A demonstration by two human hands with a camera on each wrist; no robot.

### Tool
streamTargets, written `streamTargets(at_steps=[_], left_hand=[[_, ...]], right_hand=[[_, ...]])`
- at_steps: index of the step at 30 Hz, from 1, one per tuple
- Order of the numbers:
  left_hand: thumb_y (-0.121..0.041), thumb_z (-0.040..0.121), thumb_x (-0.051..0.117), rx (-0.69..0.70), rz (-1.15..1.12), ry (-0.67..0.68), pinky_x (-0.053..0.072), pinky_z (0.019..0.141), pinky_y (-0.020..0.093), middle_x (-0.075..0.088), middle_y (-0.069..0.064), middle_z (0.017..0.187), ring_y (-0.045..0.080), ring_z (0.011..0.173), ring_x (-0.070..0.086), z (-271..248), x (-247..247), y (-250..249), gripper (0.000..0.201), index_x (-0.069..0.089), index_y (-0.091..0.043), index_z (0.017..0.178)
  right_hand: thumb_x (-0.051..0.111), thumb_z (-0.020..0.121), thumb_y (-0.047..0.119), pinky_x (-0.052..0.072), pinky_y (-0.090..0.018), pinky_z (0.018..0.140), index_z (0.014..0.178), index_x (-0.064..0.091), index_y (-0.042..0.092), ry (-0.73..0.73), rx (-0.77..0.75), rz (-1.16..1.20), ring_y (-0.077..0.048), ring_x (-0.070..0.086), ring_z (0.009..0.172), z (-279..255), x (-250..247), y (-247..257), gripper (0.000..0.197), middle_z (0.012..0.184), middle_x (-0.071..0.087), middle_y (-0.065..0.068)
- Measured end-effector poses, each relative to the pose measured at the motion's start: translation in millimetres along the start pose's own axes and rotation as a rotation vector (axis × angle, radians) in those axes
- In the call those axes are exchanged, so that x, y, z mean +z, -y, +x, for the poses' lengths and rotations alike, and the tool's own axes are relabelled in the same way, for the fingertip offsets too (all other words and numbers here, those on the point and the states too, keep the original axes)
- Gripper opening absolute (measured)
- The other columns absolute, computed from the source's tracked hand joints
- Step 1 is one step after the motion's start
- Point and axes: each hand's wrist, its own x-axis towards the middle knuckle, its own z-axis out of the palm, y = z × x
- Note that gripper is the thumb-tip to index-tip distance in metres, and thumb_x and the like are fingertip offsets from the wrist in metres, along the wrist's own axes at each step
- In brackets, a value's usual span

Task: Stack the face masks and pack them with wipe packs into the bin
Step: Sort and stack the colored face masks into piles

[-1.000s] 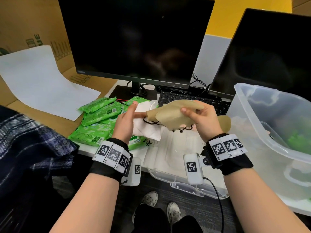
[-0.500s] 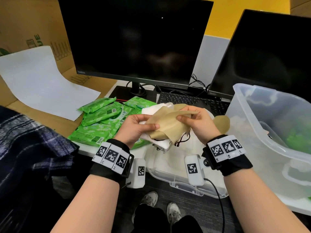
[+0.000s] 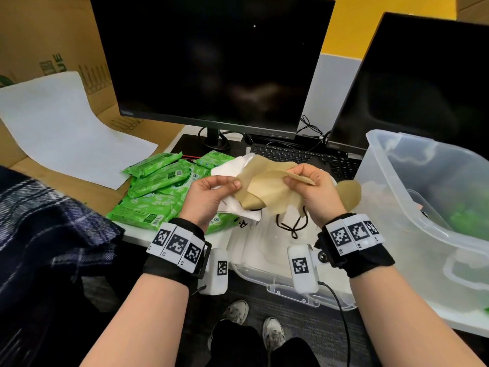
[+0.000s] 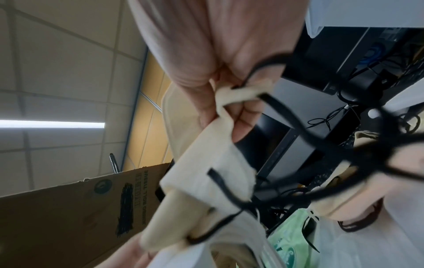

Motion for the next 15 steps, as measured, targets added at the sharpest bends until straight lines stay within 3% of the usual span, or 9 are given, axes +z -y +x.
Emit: streamTargets(at_steps=[2, 4, 6, 7, 9, 12, 15], left_hand=[[0.001, 0.077, 0.066, 0.005, 0.002, -0.027, 0.049, 0.073, 0.023, 0.069, -0.008, 0.061, 0.006, 0.063, 0.061, 1, -1, -1, 0.012, 0.066, -0.010, 0.072], [0.000, 0.080, 0.065, 0.009, 0.012, -0.094, 0.048, 0.072, 0.022, 0.068, -0.010, 0.061, 0.008, 0.067, 0.060, 2, -2, -1, 0.014, 0.066, -0.011, 0.071], [-0.008, 0.081, 0.067, -0.001, 0.030, -0.145, 0.046, 0.078, 0.025, 0.070, -0.007, 0.068, 0.011, 0.075, 0.061, 4, -5, 0, 0.010, 0.068, -0.012, 0.071], [-0.017, 0.079, 0.069, -0.026, 0.043, -0.151, 0.045, 0.083, 0.028, 0.071, -0.003, 0.077, 0.014, 0.082, 0.062, 5, -5, 0, 0.009, 0.071, -0.012, 0.072], [-0.047, 0.069, 0.068, -0.096, 0.075, -0.116, 0.043, 0.093, 0.038, 0.071, 0.006, 0.098, 0.023, 0.098, 0.062, 6, -7, -1, 0.033, 0.075, -0.016, 0.072], [-0.074, 0.063, 0.049, -0.156, 0.092, -0.002, 0.039, 0.098, 0.047, 0.063, 0.012, 0.119, 0.030, 0.110, 0.057, 3, -5, -4, 0.063, 0.077, -0.019, 0.076], [-0.071, 0.077, 0.044, -0.177, 0.048, 0.086, 0.046, 0.083, 0.038, 0.067, 0.017, 0.108, 0.027, 0.092, 0.062, 0, -1, -8, 0.068, 0.074, -0.011, 0.084]], right_hand=[[0.055, 0.087, -0.004, 0.043, -0.017, 0.058, 0.069, 0.056, 0.013, -0.047, -0.009, 0.032, -0.006, 0.052, 0.062, 2, -2, 2, 0.025, 0.066, 0.056, 0.004], [0.053, 0.088, -0.004, 0.043, -0.020, 0.055, 0.068, 0.054, 0.013, -0.101, -0.015, 0.050, -0.013, 0.049, 0.064, 3, -4, 4, 0.026, 0.067, 0.053, 0.001], [0.053, 0.088, -0.002, 0.043, -0.016, 0.050, 0.069, 0.053, 0.014, -0.119, -0.030, 0.054, -0.016, 0.047, 0.064, 4, -6, 7, 0.025, 0.069, 0.053, 0.000], [0.055, 0.087, -0.001, 0.043, -0.017, 0.052, 0.069, 0.054, 0.014, -0.097, -0.040, 0.053, -0.016, 0.048, 0.066, 4, -6, 8, 0.024, 0.070, 0.053, 0.001], [0.058, 0.085, 0.004, 0.043, -0.023, 0.060, 0.071, 0.057, 0.015, -0.013, -0.056, 0.045, -0.015, 0.050, 0.070, 3, -4, 11, 0.018, 0.071, 0.056, 0.003], [0.058, 0.082, 0.007, 0.041, -0.022, 0.058, 0.071, 0.058, 0.018, 0.127, -0.070, 0.070, -0.018, 0.049, 0.065, 1, 0, 15, 0.016, 0.066, 0.058, 0.009], [0.053, 0.087, -0.004, 0.041, -0.011, 0.056, 0.075, 0.053, 0.012, 0.210, -0.056, 0.051, 0.002, 0.053, 0.058, 0, 4, 17, 0.020, 0.063, 0.060, 0.012]])
